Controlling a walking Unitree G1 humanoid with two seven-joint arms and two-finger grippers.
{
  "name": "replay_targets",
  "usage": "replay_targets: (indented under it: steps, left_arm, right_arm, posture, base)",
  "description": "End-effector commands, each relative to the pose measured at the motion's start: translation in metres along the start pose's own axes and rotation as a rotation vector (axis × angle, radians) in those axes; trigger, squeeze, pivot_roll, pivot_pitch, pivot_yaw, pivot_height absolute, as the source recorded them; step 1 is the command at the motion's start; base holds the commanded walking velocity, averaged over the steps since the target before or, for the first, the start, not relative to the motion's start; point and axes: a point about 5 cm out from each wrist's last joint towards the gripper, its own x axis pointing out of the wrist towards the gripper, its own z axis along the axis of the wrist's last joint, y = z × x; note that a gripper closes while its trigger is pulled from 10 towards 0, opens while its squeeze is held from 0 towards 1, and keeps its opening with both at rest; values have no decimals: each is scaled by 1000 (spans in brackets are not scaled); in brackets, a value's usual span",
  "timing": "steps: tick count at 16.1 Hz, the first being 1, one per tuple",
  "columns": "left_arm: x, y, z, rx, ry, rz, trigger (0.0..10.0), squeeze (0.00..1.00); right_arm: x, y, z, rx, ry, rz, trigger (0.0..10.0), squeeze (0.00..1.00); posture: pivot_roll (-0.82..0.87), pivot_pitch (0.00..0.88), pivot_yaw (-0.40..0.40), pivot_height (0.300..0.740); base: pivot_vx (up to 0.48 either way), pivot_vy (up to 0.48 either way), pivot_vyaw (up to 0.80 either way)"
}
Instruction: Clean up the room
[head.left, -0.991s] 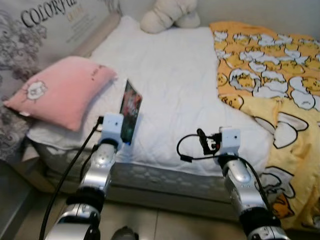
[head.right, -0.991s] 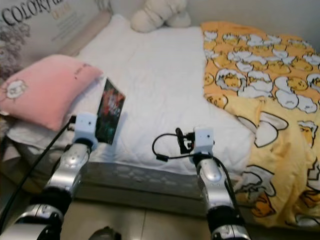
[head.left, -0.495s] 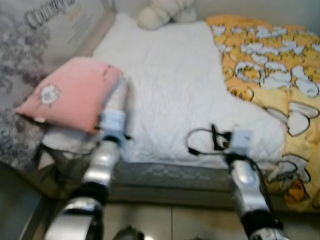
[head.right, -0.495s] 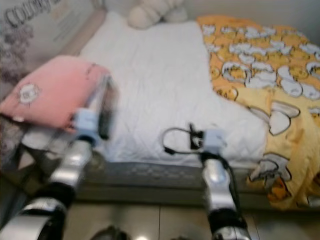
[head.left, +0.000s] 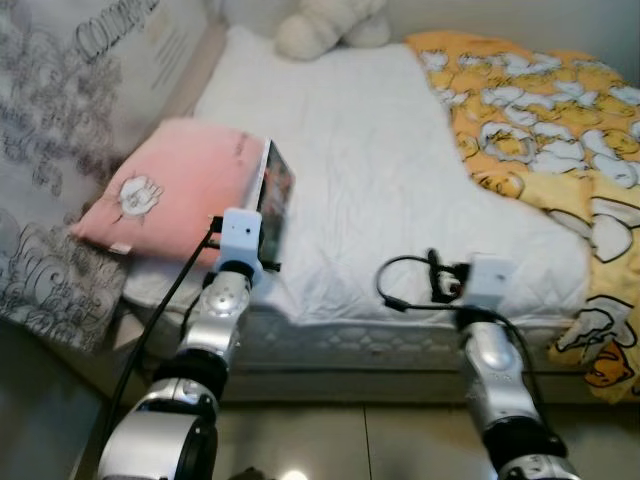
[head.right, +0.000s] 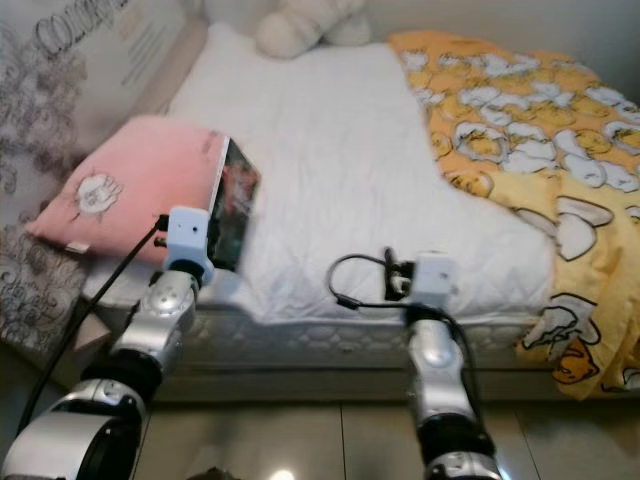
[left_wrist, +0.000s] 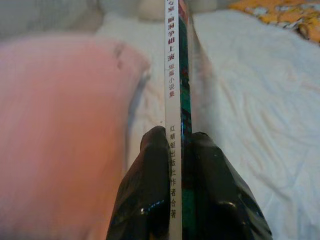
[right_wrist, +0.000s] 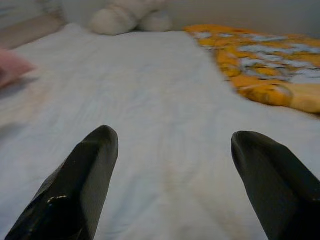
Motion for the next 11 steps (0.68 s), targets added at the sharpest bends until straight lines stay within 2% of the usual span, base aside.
replay_targets:
  steps: [1,5,7,8,11]
  left_arm:
    - [4,-2,11,-42,-42,19,10000,0]
    - [3,-2,8,-50,-29,28,10000,0]
    - [5,1,9,-92,-20,45,10000,0]
    - [6,2,12,-71,-36,47,10000,0]
    - [7,5,14,-75,-35,63,10000,0]
  right_arm:
    - [1,-6,0,-13,3,-11,10000,0]
    - [2,-8,2,-17,1,-4,10000,0]
    - [1,-8,2,-21,3,2,10000,0]
    - [0,-8,1,-22,5,6,10000,0]
    - [1,-8,1,-29,7,19,10000,0]
  posture:
    - [28,0,-23,740]
    - [21,0,-20,740]
    - [22,0,-26,740]
    - [22,0,-26,740]
    - [22,0,-31,740]
  base:
    - [458,0,0]
    - [458,0,0]
    - [458,0,0]
    - [461,0,0]
    - [463,0,0]
